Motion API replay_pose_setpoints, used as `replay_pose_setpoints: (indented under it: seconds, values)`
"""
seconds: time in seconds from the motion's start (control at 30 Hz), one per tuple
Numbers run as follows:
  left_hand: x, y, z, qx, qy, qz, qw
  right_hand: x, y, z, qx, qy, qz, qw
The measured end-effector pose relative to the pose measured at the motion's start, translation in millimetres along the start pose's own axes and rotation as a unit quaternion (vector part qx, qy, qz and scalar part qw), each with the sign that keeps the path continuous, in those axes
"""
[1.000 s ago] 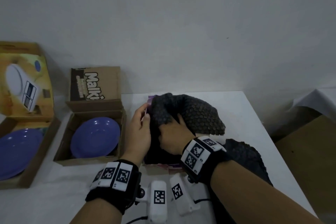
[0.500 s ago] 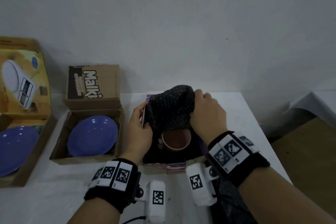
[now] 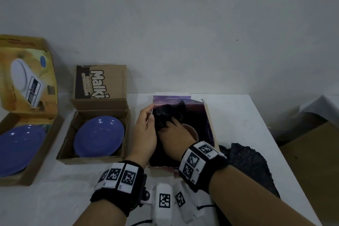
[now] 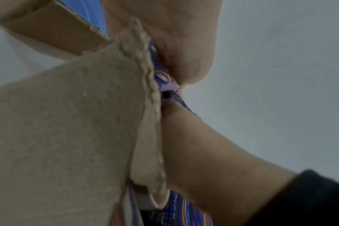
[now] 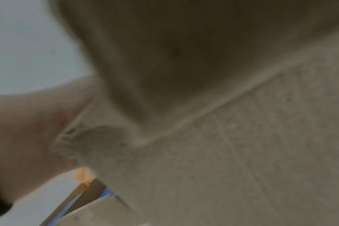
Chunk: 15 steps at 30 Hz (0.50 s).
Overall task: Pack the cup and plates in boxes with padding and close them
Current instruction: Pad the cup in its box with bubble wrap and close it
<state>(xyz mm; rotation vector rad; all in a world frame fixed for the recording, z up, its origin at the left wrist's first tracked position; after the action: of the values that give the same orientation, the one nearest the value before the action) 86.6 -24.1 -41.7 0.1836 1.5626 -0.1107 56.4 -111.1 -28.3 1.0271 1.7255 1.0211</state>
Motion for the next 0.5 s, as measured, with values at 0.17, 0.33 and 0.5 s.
replay_pose_setpoints:
  seconds: [0.17,0.33,0.5]
  values:
    - [-3.1,-2.5,-0.4,0.004,-0.018,-0.005,1.000,-13.3,24.3,-9.7,-0.071,-0.017,0.024,0.997]
    - [-4.6,-4.5,-1.4,0.001,-0.033,0.002,0.999,-66.5,33.3,-60.3,-0.132,-0.264,0.043,0.954]
    - [-4.6,-4.7,-1.9,0.006,-0.029,0.028,0.999,-105.5,-13.0,-80.2,-0.035,-0.331,0.245,0.910]
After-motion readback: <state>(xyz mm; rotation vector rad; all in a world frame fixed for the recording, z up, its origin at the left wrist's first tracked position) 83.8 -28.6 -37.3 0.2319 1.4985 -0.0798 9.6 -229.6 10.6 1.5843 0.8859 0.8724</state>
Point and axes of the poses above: each hand's wrist, its own z-axis towards the middle knuckle, its own y-axis out of the back of the hand, x = y × z, the point moved 4 cm from there along z, towards the middle knuckle, and after that the axes turned 7 degrees about -z, right-handed, at the moved point
